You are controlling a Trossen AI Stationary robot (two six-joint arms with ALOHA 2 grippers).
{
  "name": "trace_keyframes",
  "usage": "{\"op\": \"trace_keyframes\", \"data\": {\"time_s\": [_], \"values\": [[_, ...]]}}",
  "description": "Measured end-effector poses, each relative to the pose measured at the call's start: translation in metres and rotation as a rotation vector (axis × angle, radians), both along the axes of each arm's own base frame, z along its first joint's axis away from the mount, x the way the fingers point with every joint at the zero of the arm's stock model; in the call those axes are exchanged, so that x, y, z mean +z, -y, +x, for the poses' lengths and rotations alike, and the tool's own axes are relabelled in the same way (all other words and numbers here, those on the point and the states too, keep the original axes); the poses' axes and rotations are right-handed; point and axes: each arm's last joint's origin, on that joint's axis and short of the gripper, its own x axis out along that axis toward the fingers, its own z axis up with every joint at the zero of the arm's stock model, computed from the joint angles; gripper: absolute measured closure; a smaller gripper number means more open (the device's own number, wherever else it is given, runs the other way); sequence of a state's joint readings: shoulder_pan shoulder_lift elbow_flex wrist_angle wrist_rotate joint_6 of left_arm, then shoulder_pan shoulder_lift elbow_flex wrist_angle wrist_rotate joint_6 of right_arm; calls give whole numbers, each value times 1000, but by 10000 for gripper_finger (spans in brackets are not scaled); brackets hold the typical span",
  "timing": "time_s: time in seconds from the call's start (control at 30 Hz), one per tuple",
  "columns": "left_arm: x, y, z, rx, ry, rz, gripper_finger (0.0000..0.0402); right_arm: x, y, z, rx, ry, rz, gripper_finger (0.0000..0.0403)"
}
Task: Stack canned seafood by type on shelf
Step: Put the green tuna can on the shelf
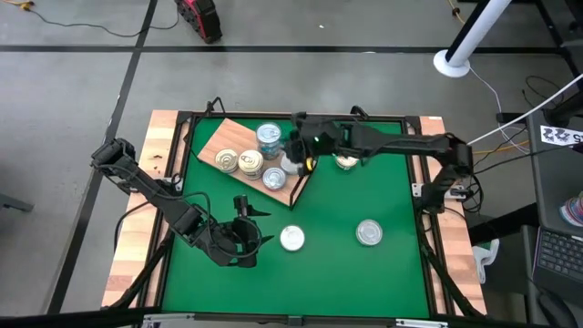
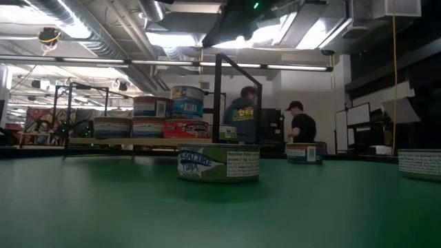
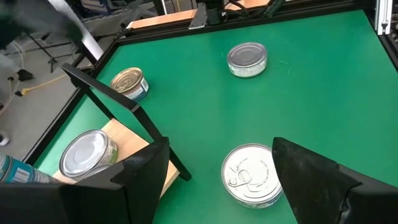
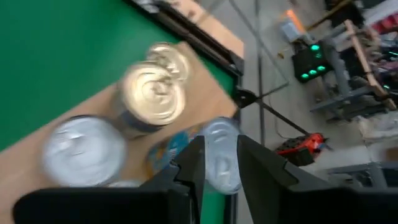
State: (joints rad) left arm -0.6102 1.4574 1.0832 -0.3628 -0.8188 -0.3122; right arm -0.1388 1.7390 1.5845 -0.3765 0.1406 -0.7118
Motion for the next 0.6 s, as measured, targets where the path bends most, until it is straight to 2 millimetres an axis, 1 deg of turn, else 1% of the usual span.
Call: {"op": "trace_keyframes", "data": {"time_s": [0.17, 0.33, 0.47, 0.6], "values": [[0, 1, 1, -17, 2, -31, 121, 15, -48, -27, 67, -98, 35, 310], [-3, 5, 5, -32, 8, -62, 121, 23, -96, -55, 108, -189, 130, 310], [-13, 15, 18, -106, 20, -48, 121, 21, -129, -72, 125, -272, 208, 310], [-30, 26, 33, -178, 15, 3, 121, 14, -157, -85, 156, -368, 283, 310]]}}
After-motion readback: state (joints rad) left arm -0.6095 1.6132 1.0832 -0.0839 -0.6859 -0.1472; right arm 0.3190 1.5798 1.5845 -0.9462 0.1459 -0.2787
